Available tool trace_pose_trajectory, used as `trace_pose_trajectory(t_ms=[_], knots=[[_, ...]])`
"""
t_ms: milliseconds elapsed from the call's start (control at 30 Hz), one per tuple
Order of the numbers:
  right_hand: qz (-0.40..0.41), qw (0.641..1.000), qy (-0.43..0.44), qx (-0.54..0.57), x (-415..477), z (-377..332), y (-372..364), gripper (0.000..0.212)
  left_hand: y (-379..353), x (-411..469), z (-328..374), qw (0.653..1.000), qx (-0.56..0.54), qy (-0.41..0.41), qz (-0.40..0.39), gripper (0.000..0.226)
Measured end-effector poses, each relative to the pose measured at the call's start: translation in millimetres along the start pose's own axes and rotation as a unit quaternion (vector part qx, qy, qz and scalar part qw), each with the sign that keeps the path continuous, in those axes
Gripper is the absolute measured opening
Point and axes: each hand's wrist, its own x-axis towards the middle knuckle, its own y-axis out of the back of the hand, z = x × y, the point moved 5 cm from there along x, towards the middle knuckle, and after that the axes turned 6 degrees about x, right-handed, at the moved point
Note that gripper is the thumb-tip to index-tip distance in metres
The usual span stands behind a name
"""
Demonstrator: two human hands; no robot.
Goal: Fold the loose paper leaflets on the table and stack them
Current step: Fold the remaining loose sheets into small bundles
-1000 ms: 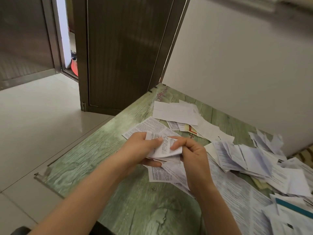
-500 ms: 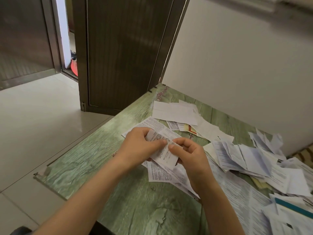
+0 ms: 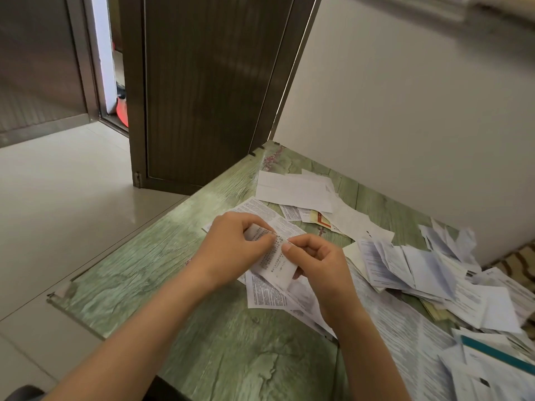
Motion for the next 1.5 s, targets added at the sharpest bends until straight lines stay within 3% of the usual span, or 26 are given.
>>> trace_pose_trajectory(t_ms=[167, 300, 467, 700, 934, 1067, 1267, 1401, 1467, 1501], knots=[[0.013, 1.0, 0.015, 0.005, -1, -7, 6, 0.011, 16, 2, -5, 0.997, 0.008, -0.008, 0.079, 0.018], [0.015, 1.0, 0.018, -0.008, -1, -7, 8, 0.008, 17, 1, -4, 0.995, 0.015, 0.0, 0.098, 0.016], [0.005, 1.0, 0.005, -0.005, -1, -8, 10, 0.006, 3, 0, -4, 0.995, -0.073, 0.044, 0.043, 0.012], [-0.004, 0.999, 0.043, -0.033, -5, -10, -3, 0.016, -9, -1, 4, 0.998, -0.057, 0.034, -0.017, 0.013], [0.035, 0.996, 0.049, -0.065, -1, -13, 10, 0.017, -1, 0, 7, 0.997, -0.022, 0.02, 0.068, 0.014], [0.054, 0.993, 0.069, -0.074, -2, -16, 14, 0.016, -1, -1, 8, 0.996, -0.033, 0.034, 0.078, 0.012], [0.19, 0.959, 0.186, -0.094, -8, -34, 40, 0.024, 3, -1, 7, 0.992, -0.056, 0.049, 0.105, 0.017], [0.436, 0.868, 0.238, -0.03, -22, -41, 88, 0.011, 7, -3, 6, 0.988, -0.06, 0.06, 0.129, 0.017], [0.533, 0.816, 0.221, -0.038, -29, -36, 113, 0.015, 5, -3, 7, 0.99, -0.056, 0.058, 0.118, 0.015], [0.553, 0.808, 0.193, -0.066, -30, -32, 122, 0.017, 3, -4, 8, 0.991, -0.048, 0.055, 0.113, 0.015]])
